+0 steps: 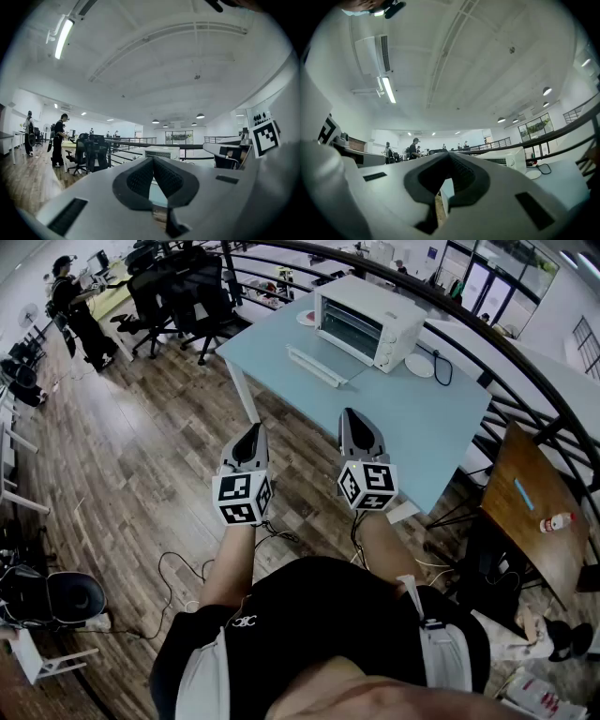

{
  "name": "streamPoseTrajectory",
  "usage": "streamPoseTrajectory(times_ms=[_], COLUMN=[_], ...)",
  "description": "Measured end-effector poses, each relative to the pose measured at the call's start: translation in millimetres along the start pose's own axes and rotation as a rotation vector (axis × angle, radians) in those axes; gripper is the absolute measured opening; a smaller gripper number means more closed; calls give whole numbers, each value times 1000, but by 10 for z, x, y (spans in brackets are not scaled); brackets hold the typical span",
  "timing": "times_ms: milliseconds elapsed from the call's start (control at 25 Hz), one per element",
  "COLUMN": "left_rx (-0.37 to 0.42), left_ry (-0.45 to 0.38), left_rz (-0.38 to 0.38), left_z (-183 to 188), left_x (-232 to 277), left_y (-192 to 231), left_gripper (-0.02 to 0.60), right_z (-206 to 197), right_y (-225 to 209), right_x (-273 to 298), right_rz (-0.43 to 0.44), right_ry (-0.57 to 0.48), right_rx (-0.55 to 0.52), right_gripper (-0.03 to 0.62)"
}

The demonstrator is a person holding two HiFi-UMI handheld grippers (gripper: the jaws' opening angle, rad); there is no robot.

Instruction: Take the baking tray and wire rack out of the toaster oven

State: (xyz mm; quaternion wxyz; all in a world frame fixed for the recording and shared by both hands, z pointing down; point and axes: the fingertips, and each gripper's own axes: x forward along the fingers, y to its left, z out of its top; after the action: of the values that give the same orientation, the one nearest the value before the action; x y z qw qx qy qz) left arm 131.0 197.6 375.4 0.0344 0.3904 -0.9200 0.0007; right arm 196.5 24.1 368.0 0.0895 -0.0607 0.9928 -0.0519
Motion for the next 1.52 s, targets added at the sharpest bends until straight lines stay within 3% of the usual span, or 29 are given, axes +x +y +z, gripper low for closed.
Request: streamPoseTrajectory(times_ms=[960, 1520], left_rx=[3, 11], left_ry=[10, -13], left_rz=[-101, -108], left_z=[-157, -75], left_x=[-156, 541], left_y=[382, 686], left_gripper=[15, 15], right_z=[-218, -334], right_y=[518, 237], right_x=[-21, 710], right_rz=[-81, -92], right_ry=[14, -5], right_rx=[-29, -33], right_gripper=[3, 3])
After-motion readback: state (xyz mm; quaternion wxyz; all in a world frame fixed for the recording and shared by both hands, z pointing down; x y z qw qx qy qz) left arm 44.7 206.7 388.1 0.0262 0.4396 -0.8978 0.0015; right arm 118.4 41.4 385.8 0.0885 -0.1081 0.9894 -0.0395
